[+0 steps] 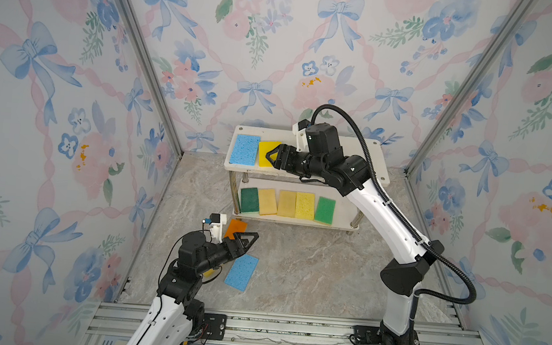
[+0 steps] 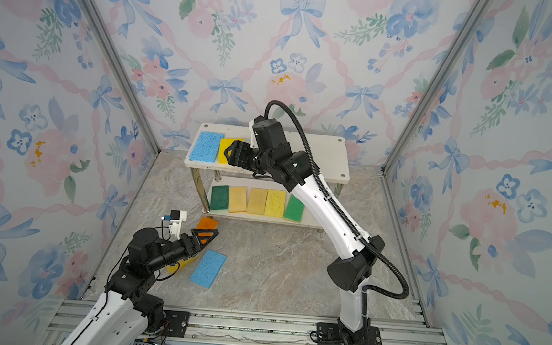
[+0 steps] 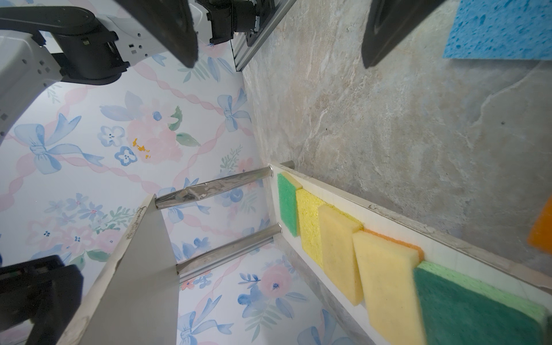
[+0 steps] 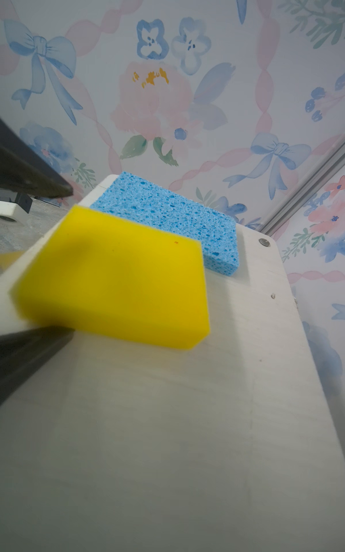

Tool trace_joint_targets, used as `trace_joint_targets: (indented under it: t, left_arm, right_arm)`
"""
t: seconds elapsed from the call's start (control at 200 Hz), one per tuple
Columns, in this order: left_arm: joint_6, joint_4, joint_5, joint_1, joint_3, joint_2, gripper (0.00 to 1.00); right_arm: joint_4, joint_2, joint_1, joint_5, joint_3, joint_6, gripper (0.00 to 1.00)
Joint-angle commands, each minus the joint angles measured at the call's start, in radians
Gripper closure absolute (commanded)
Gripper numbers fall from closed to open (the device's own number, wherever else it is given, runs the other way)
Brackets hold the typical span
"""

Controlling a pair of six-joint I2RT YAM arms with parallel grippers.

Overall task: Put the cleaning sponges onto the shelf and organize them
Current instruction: 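Set the yellow sponge beside the blue sponge and press it against it, then open the right gripper and withdraw it down toward the table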

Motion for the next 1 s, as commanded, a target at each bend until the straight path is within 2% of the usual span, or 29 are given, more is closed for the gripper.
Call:
trace_joint_targets:
  t: [0.0, 0.185, 0.545, 0.85, 0.995]
  left_arm:
    - [0.025, 0.008, 0.019, 0.008, -0.009, -0.002, 0.12]
    - [0.022, 0.007, 0.021, 0.009, -0.012, -0.004, 0.12]
    - [0.031, -0.006, 0.018, 0.011, -0.012, -0.004, 0.11]
    - [0.067, -0.055, 0.011, 0.011, 0.001, -0.005, 0.08]
    - [0.171, -0.186, -0.056, 0.011, 0.064, 0.008, 0.05]
  right_arm:
    - [-0.118, 0.041, 0.023, 0.064, 0.073, -0.055, 0.27]
    - [-0.201, 0.087, 0.047, 0.121, 0.170, -0.136, 0.25]
    - [-0.217, 0.100, 0.063, 0.093, 0.193, -0.211, 0.19]
    - [-0.219, 0.085, 0.075, 0.101, 0.164, -0.316, 0.10]
    - [-0.138, -0.003, 0.100, 0.126, 0.085, -0.346, 0.10]
